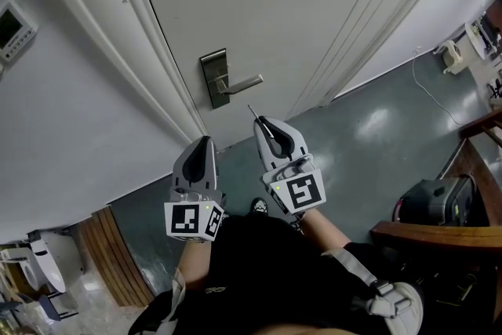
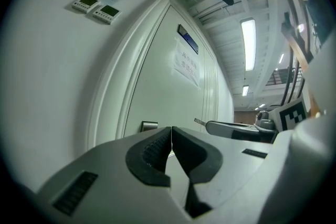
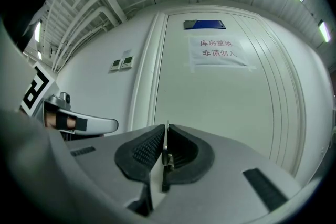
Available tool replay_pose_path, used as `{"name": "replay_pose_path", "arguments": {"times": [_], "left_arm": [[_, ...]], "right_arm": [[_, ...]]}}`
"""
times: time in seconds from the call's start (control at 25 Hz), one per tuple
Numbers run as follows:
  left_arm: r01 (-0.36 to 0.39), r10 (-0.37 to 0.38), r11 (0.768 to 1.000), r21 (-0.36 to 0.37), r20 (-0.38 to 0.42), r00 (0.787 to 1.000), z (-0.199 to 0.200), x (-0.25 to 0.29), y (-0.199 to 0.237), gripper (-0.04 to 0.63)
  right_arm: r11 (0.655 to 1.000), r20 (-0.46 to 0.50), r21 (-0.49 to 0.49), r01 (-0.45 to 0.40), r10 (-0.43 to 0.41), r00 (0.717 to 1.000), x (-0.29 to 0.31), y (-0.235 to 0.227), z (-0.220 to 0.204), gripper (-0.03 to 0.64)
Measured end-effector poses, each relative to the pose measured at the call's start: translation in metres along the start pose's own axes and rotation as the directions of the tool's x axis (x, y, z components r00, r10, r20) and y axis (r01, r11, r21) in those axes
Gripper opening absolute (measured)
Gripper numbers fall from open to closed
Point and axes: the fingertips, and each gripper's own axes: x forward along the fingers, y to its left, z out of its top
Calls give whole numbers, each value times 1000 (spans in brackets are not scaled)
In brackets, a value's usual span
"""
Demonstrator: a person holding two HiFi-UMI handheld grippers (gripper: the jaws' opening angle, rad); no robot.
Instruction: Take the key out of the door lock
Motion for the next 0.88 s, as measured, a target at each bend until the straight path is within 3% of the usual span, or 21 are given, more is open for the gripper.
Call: {"name": "replay_pose_path", "arguments": {"times": [0.88], "left_arm": [[-2,2,1000,-5,-17,1000,-1,0,-3,23]], "right_arm": [[1000,7,-31,5,-5,1000,-3,-4,4,29]]}}
